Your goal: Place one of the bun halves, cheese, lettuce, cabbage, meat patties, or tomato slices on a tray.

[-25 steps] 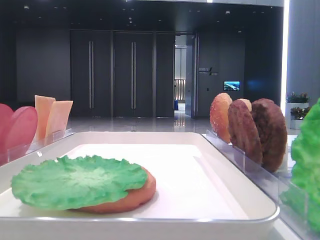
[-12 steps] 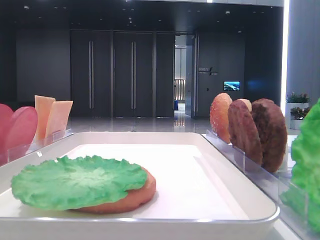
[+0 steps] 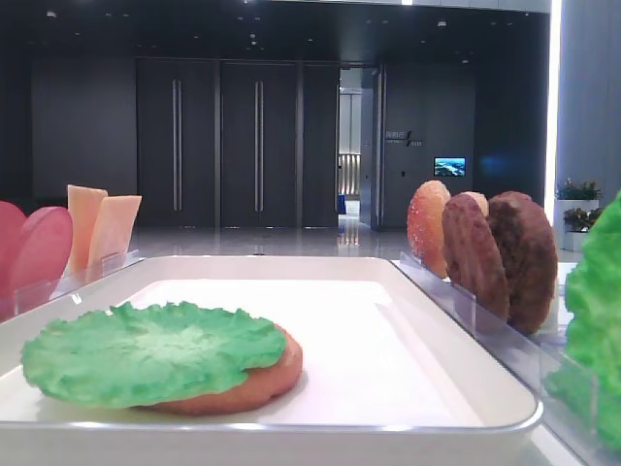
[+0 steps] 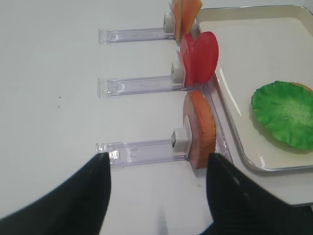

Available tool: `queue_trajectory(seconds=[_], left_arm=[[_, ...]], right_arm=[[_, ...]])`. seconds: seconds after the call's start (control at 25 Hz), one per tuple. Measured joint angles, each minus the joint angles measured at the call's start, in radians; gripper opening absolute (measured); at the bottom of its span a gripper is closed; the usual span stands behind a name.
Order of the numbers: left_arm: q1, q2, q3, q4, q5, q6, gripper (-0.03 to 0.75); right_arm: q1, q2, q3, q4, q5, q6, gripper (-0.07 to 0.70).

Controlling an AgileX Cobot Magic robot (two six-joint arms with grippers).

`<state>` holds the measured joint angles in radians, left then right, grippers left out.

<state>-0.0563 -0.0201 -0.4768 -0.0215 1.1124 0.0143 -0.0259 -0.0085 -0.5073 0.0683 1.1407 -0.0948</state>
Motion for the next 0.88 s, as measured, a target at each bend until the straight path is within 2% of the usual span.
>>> queue_trajectory(seconds=[0.88], left_arm=[[0.000, 0.000, 0.000, 0.000, 0.000, 0.000, 0.471]], right_arm=[[0.009, 0.000, 0.000, 0.000, -0.001, 0.001, 0.402]])
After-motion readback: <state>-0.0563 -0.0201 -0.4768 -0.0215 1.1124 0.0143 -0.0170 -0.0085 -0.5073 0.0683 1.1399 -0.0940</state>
